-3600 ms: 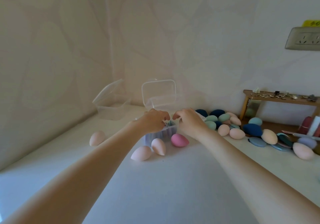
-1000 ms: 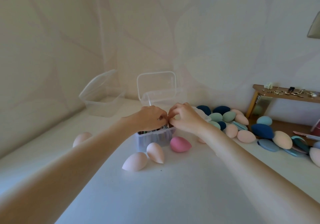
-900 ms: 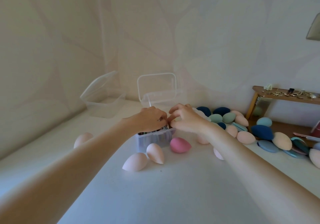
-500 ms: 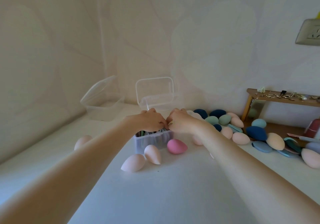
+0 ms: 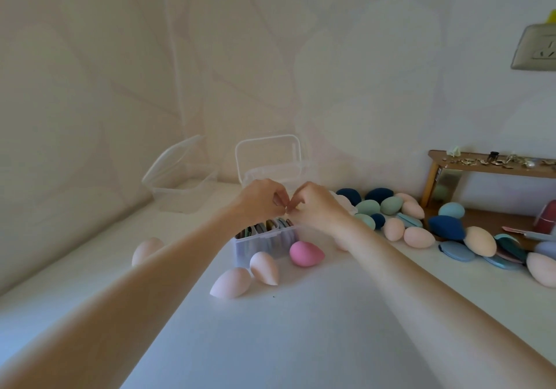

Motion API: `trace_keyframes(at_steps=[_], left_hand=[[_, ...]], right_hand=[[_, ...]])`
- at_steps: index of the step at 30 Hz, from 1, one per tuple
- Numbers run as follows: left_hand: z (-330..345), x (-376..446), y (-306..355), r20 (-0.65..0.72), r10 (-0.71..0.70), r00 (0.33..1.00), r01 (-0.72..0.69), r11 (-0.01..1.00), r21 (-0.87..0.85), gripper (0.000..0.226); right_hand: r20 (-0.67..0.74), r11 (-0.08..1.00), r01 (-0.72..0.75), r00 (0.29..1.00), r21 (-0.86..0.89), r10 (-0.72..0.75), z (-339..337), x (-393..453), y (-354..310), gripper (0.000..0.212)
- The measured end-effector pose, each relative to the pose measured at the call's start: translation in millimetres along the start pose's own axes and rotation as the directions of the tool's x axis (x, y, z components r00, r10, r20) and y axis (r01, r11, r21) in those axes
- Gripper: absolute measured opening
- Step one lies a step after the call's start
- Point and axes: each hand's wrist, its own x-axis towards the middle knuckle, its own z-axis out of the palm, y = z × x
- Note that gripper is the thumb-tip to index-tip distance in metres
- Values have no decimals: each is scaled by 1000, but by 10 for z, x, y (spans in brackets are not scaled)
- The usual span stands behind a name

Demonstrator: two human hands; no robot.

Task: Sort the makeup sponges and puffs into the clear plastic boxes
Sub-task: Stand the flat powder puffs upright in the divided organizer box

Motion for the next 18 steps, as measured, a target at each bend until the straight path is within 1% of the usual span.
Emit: trace_keyframes(at_steps=[1, 3, 5, 6, 9, 11, 12, 14, 16, 18], left_hand=[[4, 24, 26, -18, 0, 1000, 0, 1000, -10, 24], [33, 75, 86, -56, 2, 998, -5, 999, -46, 25], [92, 155, 188, -72, 21, 997, -26, 997, -66, 26], [122, 187, 232, -70, 38, 997, -42, 997, -67, 26], [252, 315, 414, -47, 85, 995, -89, 993, -76, 27], [349, 384, 499, -19, 111, 994, -113, 991, -67, 28], [395, 404, 520, 1, 124, 992, -123, 991, -58, 28], [502, 452, 571, 55, 147, 988, -145, 989, -39, 29], [573, 465, 596, 108, 147, 983, -147, 989, -11, 31], [615, 480, 607, 133, 138, 981, -140, 990, 9, 32]], right_hand=[[-60, 998, -13, 998, 69, 17, -81, -6, 22, 24], [-183, 983, -67, 978, 171, 99, -284, -11, 96, 24], [-256, 968, -154, 945, 197, 202, -497, 14, 298, 24], [-259, 960, -211, 932, 183, 254, -568, 12, 415, 25], [-196, 911, -409, 890, 55, 412, -722, -53, 890, 22], [-169, 849, -527, 840, -36, 515, -757, -140, 1161, 17], [-150, 821, -568, 817, -52, 556, -738, -153, 1286, 20], [-91, 793, -608, 792, -37, 603, -686, -144, 1519, 32], [-48, 760, -648, 758, 57, 650, -613, -95, 1635, 40], [-19, 730, -677, 732, 93, 681, -578, -68, 1646, 57]])
